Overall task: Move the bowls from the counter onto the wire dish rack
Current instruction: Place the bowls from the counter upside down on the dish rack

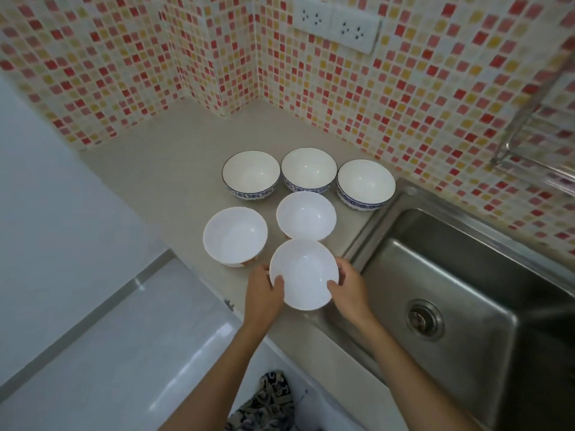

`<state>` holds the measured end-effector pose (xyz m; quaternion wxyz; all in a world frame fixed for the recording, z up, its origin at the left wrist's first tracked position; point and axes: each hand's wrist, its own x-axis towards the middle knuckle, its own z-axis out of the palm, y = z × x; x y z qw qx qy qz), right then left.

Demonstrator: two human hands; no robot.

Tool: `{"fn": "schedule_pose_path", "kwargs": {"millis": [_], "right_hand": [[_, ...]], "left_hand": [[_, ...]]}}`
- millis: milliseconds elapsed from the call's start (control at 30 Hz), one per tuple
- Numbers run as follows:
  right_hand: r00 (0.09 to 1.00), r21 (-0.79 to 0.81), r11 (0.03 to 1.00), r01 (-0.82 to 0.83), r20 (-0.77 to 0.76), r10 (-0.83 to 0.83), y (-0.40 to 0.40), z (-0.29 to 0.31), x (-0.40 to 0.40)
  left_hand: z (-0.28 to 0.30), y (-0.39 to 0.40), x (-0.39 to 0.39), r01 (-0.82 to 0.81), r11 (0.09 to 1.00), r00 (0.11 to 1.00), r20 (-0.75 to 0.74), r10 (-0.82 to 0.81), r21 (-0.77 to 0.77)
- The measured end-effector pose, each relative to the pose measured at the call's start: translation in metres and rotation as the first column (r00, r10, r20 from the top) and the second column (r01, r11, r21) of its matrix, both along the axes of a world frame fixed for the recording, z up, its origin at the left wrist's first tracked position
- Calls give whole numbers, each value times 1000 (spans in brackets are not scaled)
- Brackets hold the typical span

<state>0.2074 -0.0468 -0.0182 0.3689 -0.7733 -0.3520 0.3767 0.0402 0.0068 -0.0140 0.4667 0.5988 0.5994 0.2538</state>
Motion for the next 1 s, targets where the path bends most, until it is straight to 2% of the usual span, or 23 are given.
{"fn": "schedule_pose_path", "kwargs": {"millis": [100, 267, 467, 567, 700, 900, 1000], "right_hand": [[991, 32, 992, 126, -45, -124, -15, 2, 16], [932, 53, 931, 361, -66, -358, -50, 11, 41], [806, 58, 804, 591, -32, -591, -99, 22, 63], [770, 86, 767, 636, -15, -638, -121, 32, 80], [729, 139, 720, 680, -33, -683, -150, 54, 113], [697, 293, 683, 669, 74, -714, -184, 99, 159], [653, 454, 620, 640, 104, -750, -193, 127, 180]], "left_hand": [[6, 3, 24, 54, 998, 993, 105, -50, -38], [17, 4, 71, 322, 941, 922, 258, -288, -100], [21, -17, 133, 507, 846, 842, 304, -445, -165], [25, -32, 165, 582, 792, 786, 373, -492, -182], [46, -57, 203, 641, 758, 725, 420, -546, -122], [90, -86, 252, 636, 772, 666, 500, -553, 6], [115, -92, 266, 591, 806, 639, 587, -497, 39]]}}
